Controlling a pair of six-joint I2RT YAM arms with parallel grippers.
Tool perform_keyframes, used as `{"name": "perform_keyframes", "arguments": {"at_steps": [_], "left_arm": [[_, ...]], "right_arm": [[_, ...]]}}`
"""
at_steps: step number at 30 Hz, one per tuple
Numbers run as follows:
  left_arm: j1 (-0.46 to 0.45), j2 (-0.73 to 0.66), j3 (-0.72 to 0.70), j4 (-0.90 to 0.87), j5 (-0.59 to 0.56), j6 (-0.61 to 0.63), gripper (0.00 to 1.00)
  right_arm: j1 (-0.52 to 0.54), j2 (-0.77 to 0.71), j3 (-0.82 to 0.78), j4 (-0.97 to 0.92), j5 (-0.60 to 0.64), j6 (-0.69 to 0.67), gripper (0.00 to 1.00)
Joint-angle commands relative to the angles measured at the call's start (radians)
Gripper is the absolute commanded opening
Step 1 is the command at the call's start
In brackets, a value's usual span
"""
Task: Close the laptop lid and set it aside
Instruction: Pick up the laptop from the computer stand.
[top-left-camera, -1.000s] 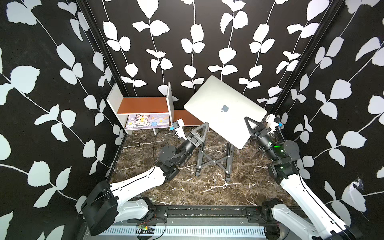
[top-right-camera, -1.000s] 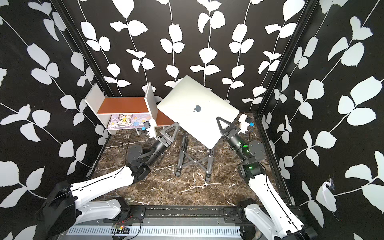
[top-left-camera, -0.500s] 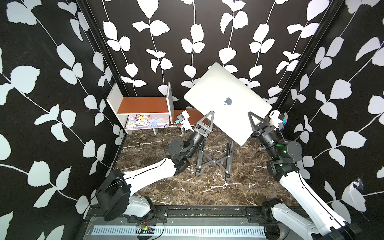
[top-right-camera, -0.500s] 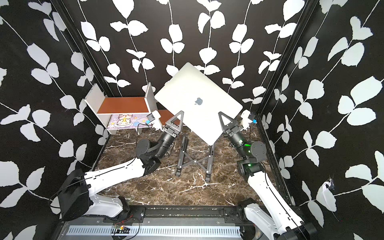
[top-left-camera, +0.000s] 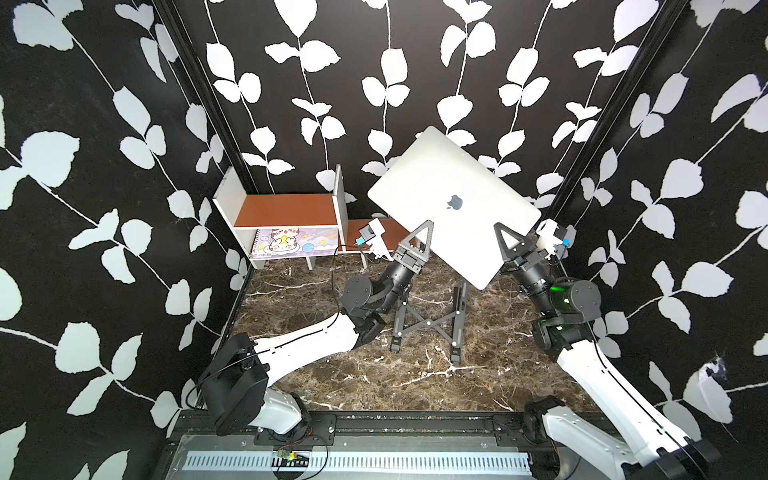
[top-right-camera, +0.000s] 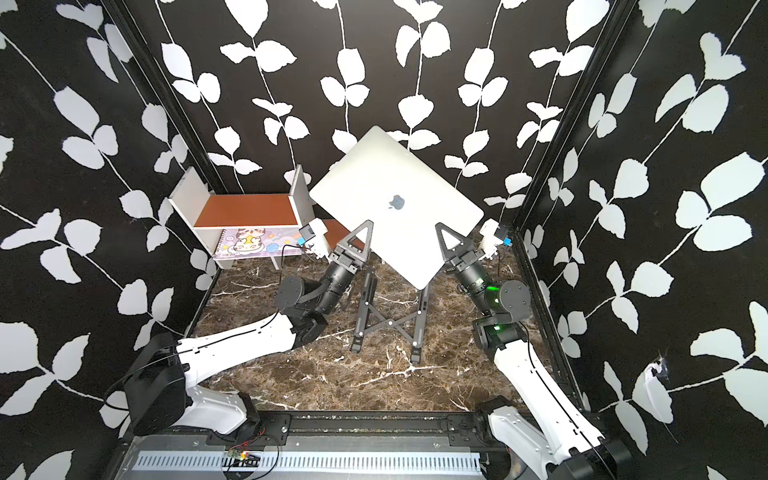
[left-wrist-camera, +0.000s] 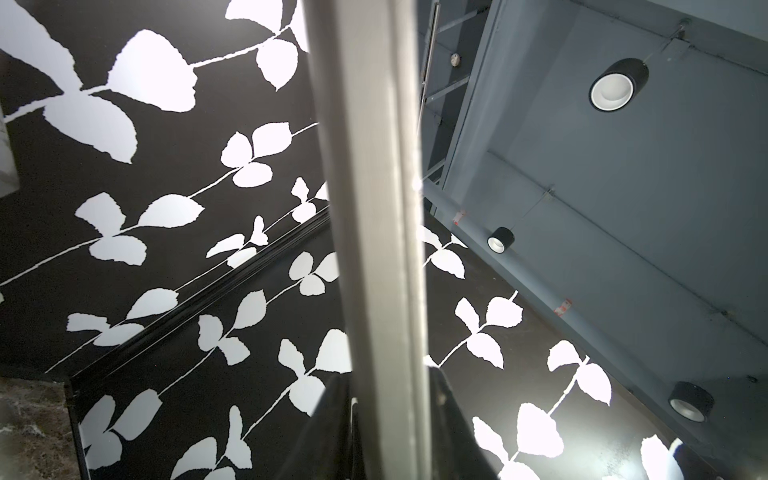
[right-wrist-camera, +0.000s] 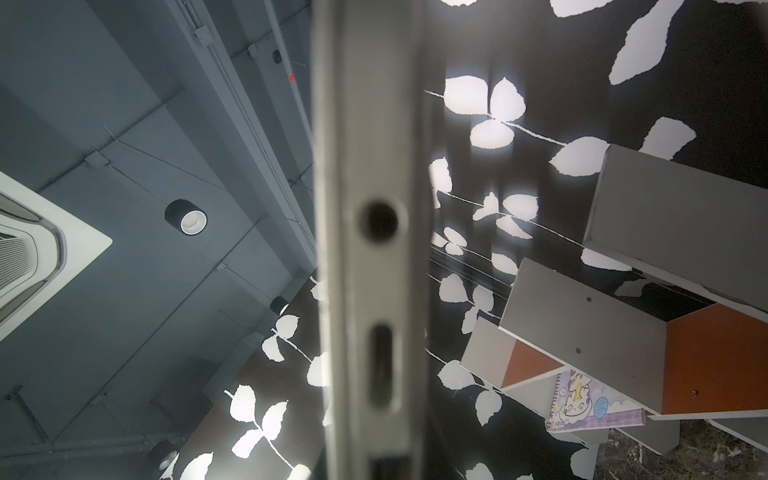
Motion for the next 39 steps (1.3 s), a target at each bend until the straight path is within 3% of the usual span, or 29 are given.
{"name": "perform_keyframes", "arguments": {"at_steps": [1,3,7,12,15,17,30,39], "left_arm": [[-0.006,-0.003,0.023,0.040,0.018,0.020,0.12],[-0.006,-0.005,0.020,0.043,0.017,0.025,0.01],[-0.006,-0.030,0.000,0.047,0.003,0.044,0.00],[0.010,-0.080,-0.024,0.049,-0.021,0.069,0.00],[0.051,-0.121,-0.024,0.028,-0.013,0.056,0.00],[0.101,-0.148,-0.018,0.000,0.004,0.009,0.00],[0.407,-0.277,0.039,-0.049,0.021,-0.158,0.00],[0.605,-0.422,0.013,-0.317,-0.113,-0.186,0.00]], "right_arm": [[0.005,-0.039,0.039,0.257,0.021,0.043,0.00],[0.005,-0.042,0.036,0.253,0.014,0.042,0.00],[-0.002,-0.060,0.024,0.215,0.001,0.031,0.00],[-0.032,-0.131,0.002,0.032,-0.049,-0.054,0.45],[-0.054,-0.202,-0.007,-0.184,-0.090,-0.181,0.60],[-0.062,-0.243,-0.020,-0.292,-0.100,-0.260,0.65],[-0.092,-0.298,-0.079,-0.493,-0.085,-0.422,0.68],[-0.093,-0.131,-0.002,-0.504,-0.161,-0.492,0.66]]}}
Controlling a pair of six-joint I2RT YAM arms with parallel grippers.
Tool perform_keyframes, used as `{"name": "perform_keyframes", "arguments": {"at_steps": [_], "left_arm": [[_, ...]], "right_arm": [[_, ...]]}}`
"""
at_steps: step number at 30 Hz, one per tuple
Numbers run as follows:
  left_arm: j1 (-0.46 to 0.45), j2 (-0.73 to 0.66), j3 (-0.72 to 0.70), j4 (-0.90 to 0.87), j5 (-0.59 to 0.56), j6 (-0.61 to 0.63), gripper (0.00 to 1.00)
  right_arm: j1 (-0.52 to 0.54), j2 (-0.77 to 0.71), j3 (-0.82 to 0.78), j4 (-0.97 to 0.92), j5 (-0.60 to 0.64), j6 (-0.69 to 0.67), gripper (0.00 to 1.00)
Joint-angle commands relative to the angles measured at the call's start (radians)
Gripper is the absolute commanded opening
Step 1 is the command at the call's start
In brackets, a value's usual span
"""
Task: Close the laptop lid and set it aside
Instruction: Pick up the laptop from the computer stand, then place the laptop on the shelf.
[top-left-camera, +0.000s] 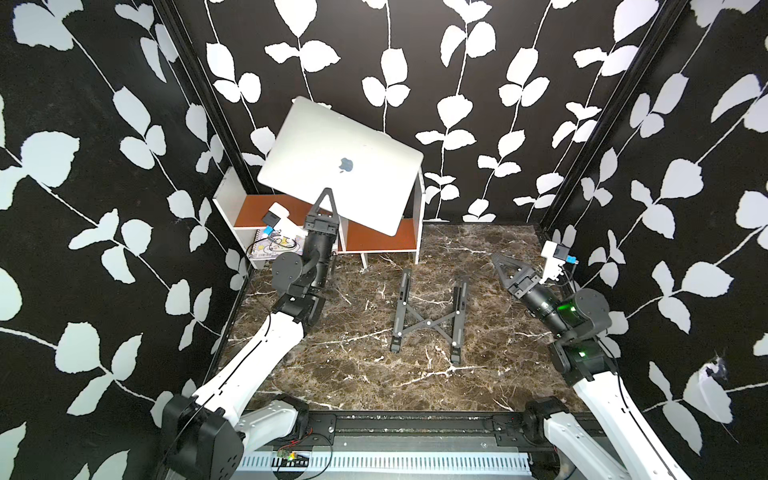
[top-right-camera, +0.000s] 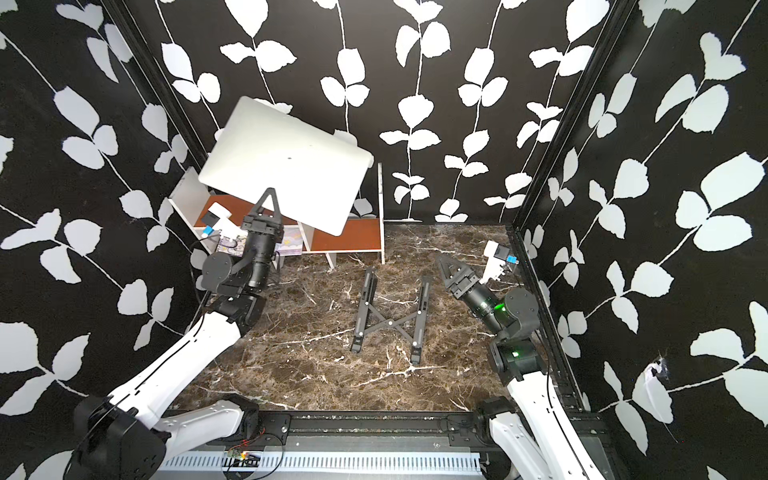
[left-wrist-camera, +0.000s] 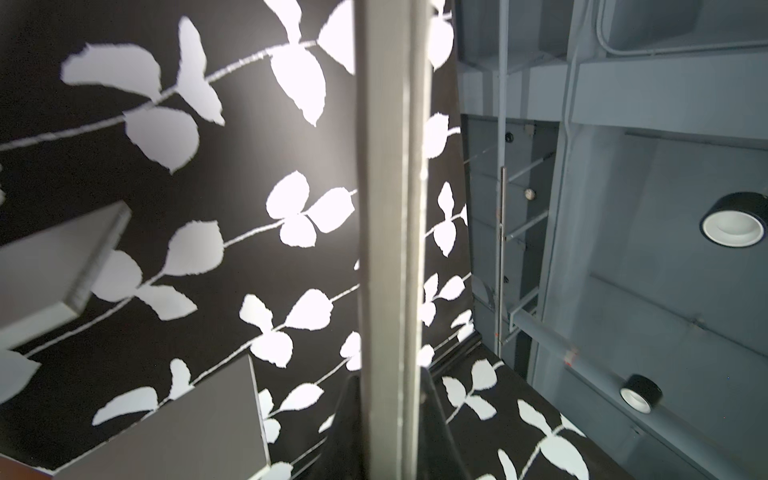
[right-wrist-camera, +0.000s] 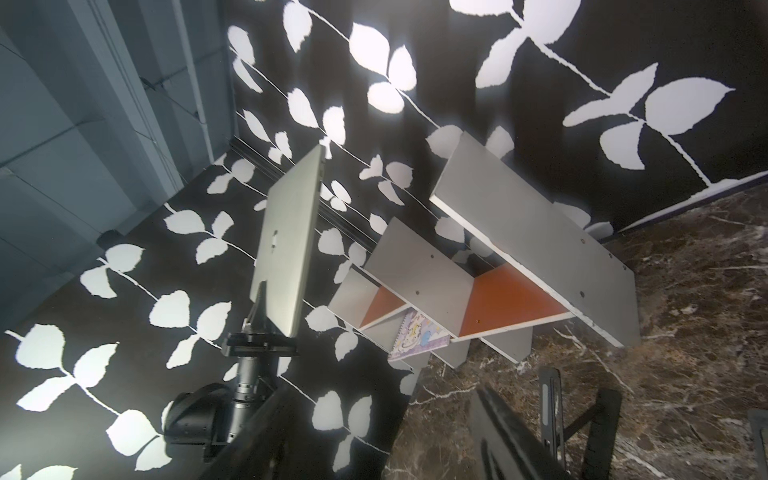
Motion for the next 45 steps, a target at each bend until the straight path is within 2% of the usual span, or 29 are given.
{"name": "perform_keyframes", "arguments": {"at_steps": [1,5,10,17,28,45], "left_arm": [[0.074,-0.100,0.058,0.026,-0.057,-0.063,0.00],[0.187,-0.098,0.115,-0.057,0.012,-0.102,0.00],[0.269,-0.091,0.143,-0.149,0.028,-0.184,0.00],[0.372,-0.028,0.143,-0.130,0.058,-0.263,0.00],[0.420,0.086,0.167,-0.024,0.049,-0.307,0.00],[0.441,0.195,0.139,0.042,0.037,-0.373,0.00]], "right_arm": [[-0.004,0.070,0.061,0.036,-0.062,-0.040,0.65],[-0.005,0.109,0.075,0.038,-0.081,-0.062,0.65],[-0.004,0.146,0.077,0.037,-0.119,-0.072,0.65],[-0.004,0.195,0.133,0.001,-0.169,-0.106,0.64],[-0.005,0.190,0.148,-0.076,-0.187,-0.132,0.64],[-0.005,0.213,0.195,-0.130,-0.207,-0.163,0.64]]}}
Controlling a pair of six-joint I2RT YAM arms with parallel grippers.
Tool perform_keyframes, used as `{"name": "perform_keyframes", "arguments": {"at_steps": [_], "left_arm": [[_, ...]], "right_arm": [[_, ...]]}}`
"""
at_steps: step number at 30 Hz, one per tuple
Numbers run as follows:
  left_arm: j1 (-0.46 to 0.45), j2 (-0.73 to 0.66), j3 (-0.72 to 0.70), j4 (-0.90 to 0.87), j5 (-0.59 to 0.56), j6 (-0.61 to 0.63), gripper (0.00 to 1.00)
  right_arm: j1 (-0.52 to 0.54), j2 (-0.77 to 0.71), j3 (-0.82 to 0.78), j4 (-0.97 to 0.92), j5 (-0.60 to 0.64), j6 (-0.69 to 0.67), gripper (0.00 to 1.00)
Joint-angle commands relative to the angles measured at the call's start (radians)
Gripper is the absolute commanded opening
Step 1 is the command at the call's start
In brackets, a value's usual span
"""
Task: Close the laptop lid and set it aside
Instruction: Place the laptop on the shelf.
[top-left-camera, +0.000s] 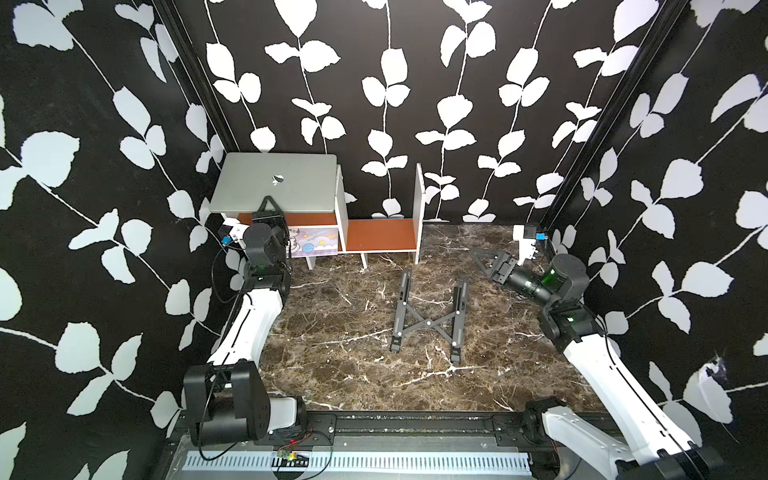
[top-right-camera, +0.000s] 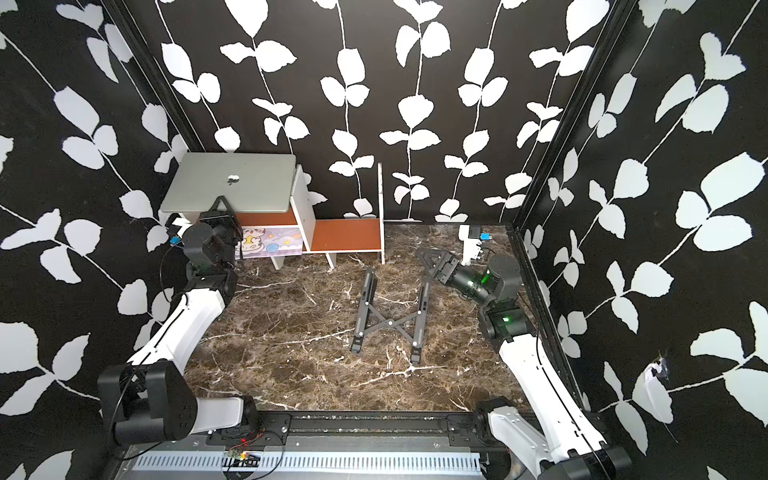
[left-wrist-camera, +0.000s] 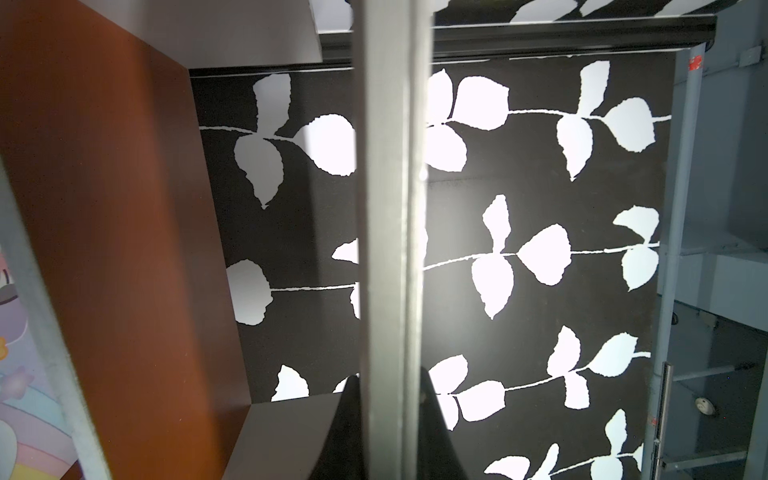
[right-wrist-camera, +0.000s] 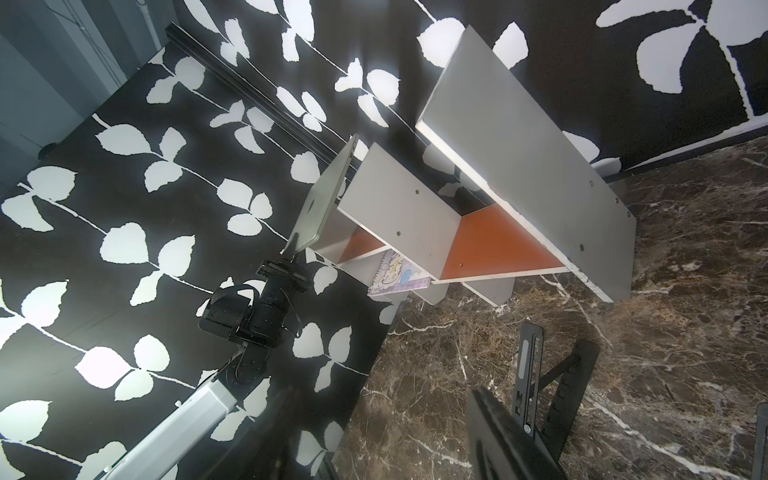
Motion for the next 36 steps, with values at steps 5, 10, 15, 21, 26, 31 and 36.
{"name": "perform_keyframes", "arguments": {"at_steps": [5,10,15,21,26,31,36], "left_arm": [[0.015,-0.035,0.024,0.258,0.009,-0.032,0.00],[0.028,-0.026,0.010,0.274,0.009,-0.036,0.00],[0.047,-0.011,0.028,0.298,0.015,-0.047,0.00],[0.054,0.018,0.054,0.281,0.063,-0.046,0.00],[0.053,0.047,0.077,0.262,0.132,-0.034,0.00],[0.051,0.070,0.082,0.274,0.173,-0.027,0.00],[0.052,0.064,0.040,0.286,0.140,-0.008,0.00]], "right_arm": [[-0.005,0.008,0.035,0.011,-0.015,-0.017,0.64],[-0.005,0.009,0.031,0.011,-0.017,-0.017,0.64],[-0.007,0.012,0.032,0.012,-0.018,-0.017,0.64],[-0.007,0.024,0.034,0.024,-0.022,-0.010,0.64],[-0.007,0.026,0.036,0.026,-0.022,-0.010,0.65],[-0.007,0.029,0.034,0.029,-0.020,-0.009,0.64],[-0.007,0.032,0.033,0.036,-0.020,-0.006,0.64]]}}
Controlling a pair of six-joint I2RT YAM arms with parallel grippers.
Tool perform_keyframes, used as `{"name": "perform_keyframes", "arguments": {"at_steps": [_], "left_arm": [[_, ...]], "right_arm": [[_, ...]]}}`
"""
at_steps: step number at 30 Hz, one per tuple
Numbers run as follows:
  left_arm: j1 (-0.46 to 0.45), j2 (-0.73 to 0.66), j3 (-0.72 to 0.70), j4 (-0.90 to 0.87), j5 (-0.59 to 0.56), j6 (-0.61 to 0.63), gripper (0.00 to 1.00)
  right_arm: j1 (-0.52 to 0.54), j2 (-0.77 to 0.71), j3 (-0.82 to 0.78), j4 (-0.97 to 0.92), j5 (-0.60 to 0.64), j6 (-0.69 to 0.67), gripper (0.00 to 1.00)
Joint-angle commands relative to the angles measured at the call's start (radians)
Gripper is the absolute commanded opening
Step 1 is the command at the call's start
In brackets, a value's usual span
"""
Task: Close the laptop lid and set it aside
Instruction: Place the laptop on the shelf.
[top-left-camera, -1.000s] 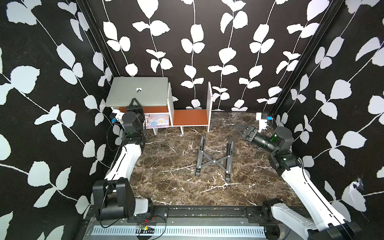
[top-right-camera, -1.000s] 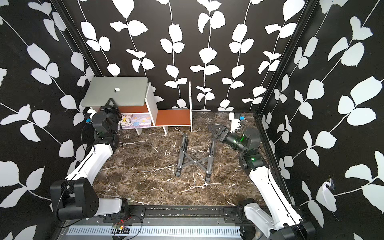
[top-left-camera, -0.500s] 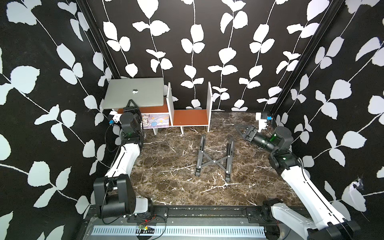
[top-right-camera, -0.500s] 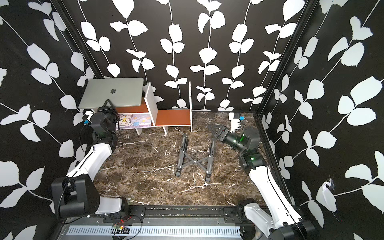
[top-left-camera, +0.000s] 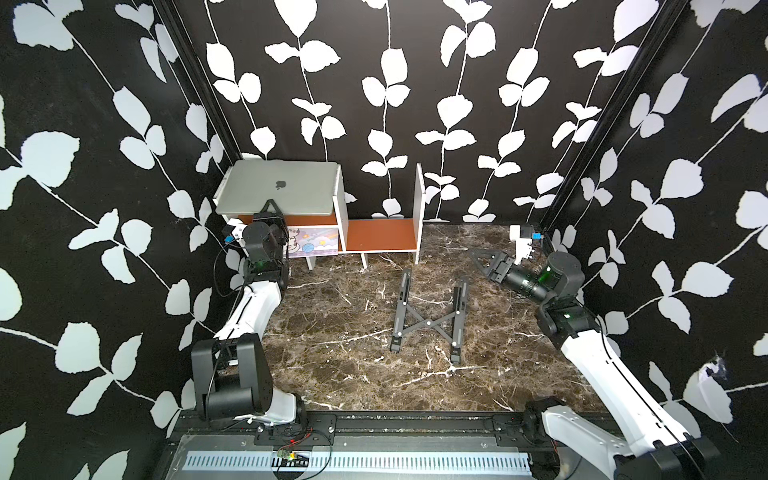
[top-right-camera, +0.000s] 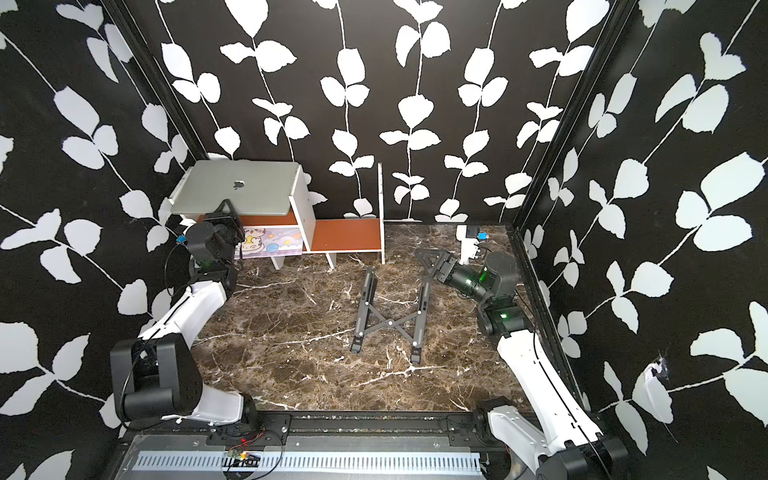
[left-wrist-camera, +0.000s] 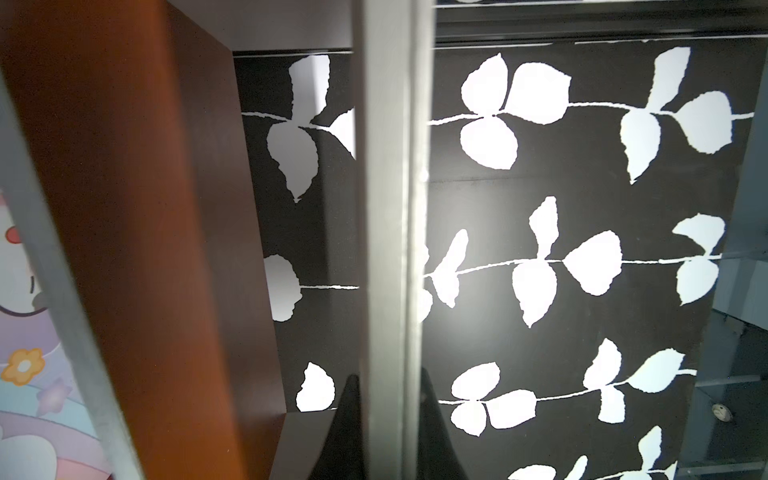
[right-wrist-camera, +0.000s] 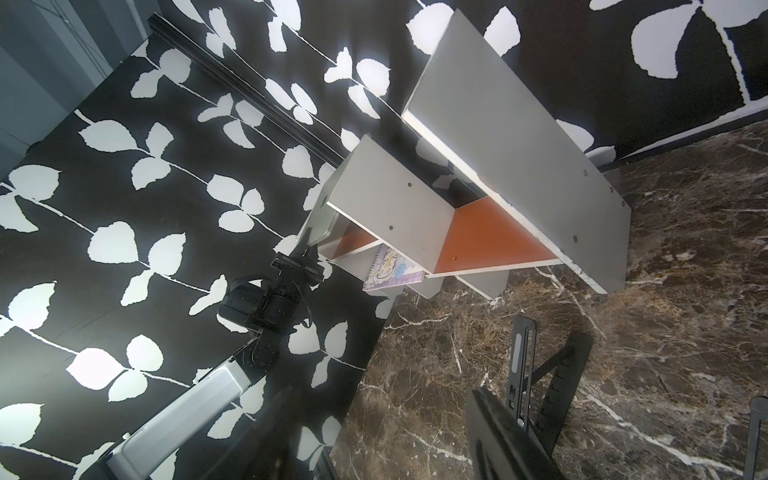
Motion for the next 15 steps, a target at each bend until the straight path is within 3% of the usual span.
{"name": "perform_keyframes", "arguments": {"at_steps": [1,15], "left_arm": [[-0.002,-0.052,0.022,0.235,0.017,0.018,0.00],[-0.001,-0.005,-0.042,0.226,-0.015,0.031,0.00]], "right_arm": [[-0.004,0.002,0.034,0.036,-0.009,-0.002,0.64],[-0.006,-0.007,0.037,0.021,-0.004,-0.011,0.64]]}}
